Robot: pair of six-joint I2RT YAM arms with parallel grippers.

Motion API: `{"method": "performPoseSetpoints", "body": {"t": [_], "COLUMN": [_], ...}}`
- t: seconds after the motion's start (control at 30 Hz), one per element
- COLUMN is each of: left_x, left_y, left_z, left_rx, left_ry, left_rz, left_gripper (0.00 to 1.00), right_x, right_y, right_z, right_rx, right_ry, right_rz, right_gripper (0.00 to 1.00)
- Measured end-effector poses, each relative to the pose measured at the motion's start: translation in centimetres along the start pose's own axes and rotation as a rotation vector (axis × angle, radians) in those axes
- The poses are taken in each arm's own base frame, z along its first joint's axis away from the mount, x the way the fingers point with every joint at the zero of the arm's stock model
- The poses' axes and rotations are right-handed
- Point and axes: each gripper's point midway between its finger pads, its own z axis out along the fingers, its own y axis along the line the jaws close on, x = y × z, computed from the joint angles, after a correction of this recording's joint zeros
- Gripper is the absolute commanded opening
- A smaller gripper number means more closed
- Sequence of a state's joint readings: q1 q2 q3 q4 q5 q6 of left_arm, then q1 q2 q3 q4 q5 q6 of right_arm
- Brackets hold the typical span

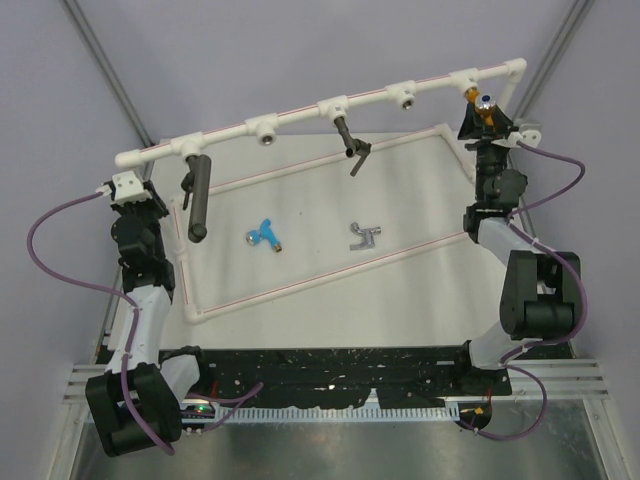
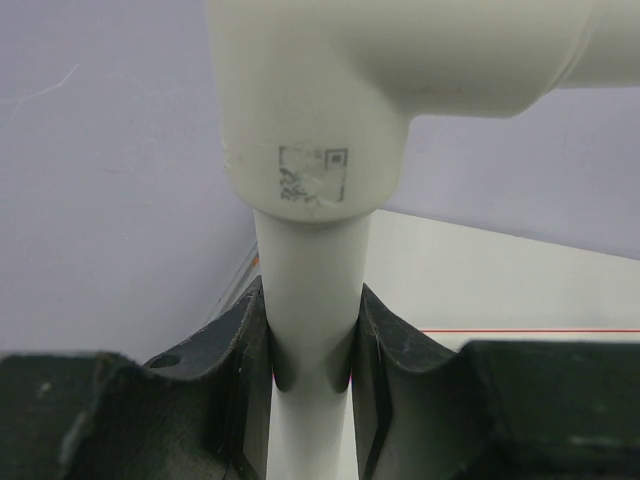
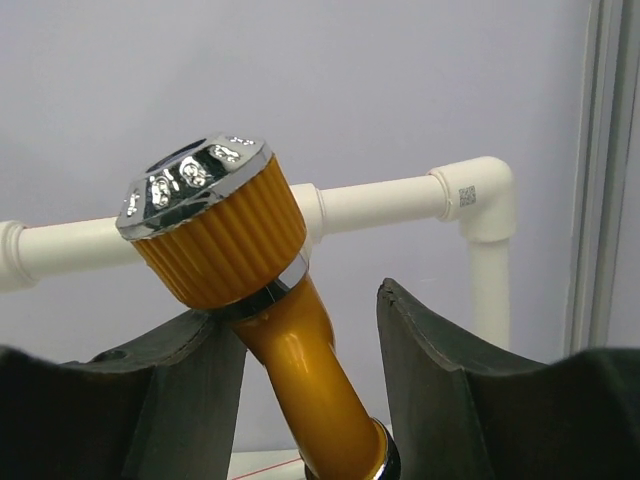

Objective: Install the water faucets

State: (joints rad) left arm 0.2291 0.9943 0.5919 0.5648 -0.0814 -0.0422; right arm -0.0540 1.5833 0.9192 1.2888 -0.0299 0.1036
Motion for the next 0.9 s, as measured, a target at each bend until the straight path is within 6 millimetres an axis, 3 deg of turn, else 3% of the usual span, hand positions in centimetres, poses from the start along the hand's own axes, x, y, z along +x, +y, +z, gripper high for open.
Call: {"method": "performPoseSetpoints", "body": {"t": [0.63, 0.9], "left_x": [-0.1, -0.1], "left_y": [-0.1, -0.2], "left_z": [-0.1, -0.3], "left_rx": [-0.004, -0.002], "left_ry": [-0.001, -0.001], "left_rz": [-0.001, -0.001], "left_gripper": [0.0, 0.0], "right_x": [1.3, 2.1], "right_y": [0.1, 1.2], "right_z": [-0.9, -0.6], "right_rx": [0.306, 0.436], "right_ry": [0.118, 0.184], "right_rz": [0.608, 0.909], "right_gripper": [0.05, 0.05]}}
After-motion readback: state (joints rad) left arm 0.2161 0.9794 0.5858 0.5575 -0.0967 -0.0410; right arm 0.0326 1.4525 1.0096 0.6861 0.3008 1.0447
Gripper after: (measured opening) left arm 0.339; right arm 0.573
